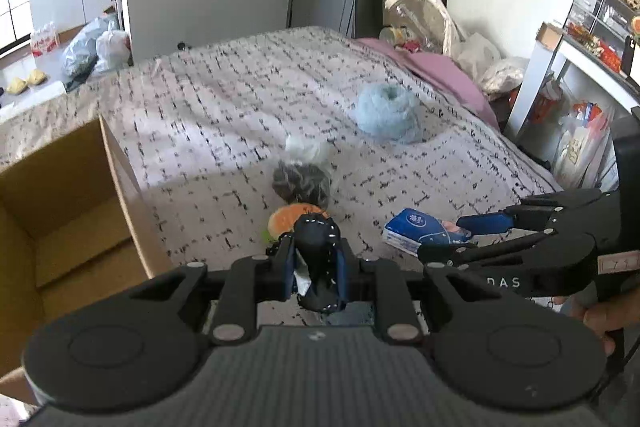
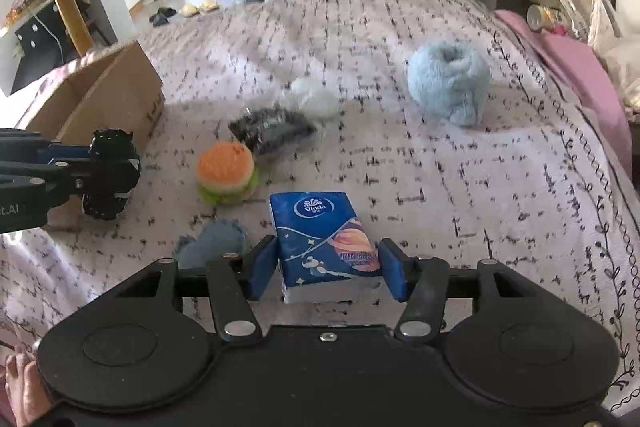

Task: Organize soft objects
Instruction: 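Carry the black plush and tissue pack with both tools over the cardboard box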

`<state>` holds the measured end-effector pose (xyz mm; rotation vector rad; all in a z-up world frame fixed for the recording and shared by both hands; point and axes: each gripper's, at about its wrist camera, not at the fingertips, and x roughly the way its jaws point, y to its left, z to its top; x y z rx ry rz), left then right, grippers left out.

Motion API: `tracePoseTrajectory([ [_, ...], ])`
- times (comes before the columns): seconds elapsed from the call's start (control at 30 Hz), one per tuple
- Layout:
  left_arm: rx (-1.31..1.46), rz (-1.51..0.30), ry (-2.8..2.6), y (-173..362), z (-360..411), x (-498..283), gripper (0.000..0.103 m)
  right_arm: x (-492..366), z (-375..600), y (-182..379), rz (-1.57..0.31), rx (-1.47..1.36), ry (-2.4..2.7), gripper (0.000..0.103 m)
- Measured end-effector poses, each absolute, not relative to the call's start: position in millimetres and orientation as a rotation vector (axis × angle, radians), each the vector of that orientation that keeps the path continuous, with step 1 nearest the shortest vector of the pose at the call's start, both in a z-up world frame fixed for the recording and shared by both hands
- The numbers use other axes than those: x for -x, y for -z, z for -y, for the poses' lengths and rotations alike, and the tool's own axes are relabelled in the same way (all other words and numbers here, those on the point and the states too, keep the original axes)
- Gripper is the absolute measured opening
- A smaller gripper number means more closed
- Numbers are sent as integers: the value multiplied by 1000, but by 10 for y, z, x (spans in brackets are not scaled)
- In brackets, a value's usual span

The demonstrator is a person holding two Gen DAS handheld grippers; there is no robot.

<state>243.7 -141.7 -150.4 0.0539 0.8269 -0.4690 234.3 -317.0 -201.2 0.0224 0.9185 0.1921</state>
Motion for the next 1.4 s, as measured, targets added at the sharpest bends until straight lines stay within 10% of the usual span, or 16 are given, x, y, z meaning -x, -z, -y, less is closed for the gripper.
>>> tracePoseTrajectory([
  [1.4,-88,-735,270,925,100,-2265,20,-2401,1838,878,-657,-9,-439,53],
])
